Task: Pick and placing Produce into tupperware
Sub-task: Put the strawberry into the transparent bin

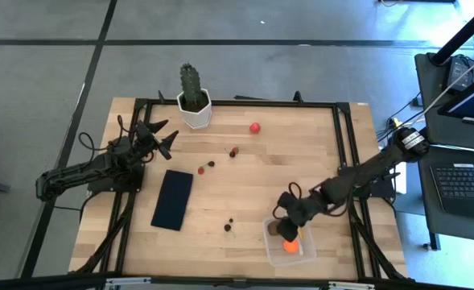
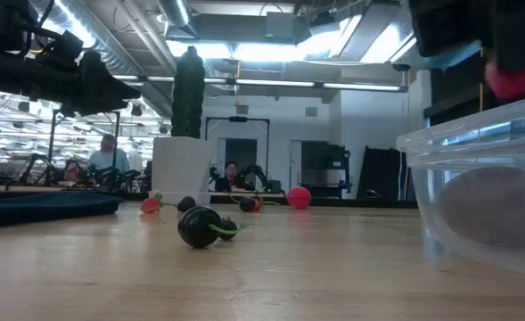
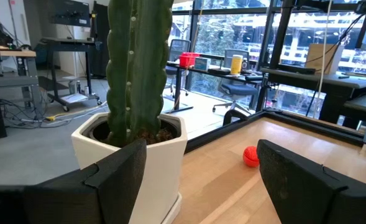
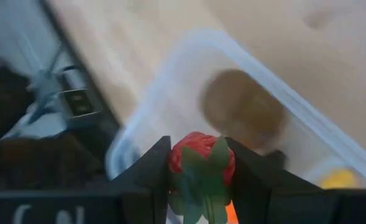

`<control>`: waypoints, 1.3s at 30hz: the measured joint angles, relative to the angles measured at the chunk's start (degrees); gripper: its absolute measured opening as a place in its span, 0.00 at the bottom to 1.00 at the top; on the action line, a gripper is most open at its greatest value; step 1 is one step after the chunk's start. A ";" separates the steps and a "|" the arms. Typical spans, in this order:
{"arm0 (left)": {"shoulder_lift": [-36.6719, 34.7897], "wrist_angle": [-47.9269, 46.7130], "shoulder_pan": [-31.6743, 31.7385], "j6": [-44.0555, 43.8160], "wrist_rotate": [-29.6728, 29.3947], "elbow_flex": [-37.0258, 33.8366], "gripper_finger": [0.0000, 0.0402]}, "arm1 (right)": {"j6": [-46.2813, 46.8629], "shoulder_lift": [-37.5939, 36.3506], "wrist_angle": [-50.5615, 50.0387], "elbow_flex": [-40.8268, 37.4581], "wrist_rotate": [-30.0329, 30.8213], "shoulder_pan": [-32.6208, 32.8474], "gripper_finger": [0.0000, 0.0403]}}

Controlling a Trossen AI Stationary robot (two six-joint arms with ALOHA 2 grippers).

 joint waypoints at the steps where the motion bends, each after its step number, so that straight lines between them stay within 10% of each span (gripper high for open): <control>1: 0.00 0.02 0.01 -0.01 0.00 -0.02 0.74 | 1.58 0.00 -1.68 0.00 1.14 0.69 0.32; 19: 0.00 0.01 0.02 0.02 0.00 -0.01 0.74 | 4.86 10.70 -29.48 16.79 2.69 3.23 0.32; 39: 0.00 0.02 0.00 -0.07 0.04 0.00 0.74 | 6.41 20.90 -32.91 20.39 -1.60 5.14 0.37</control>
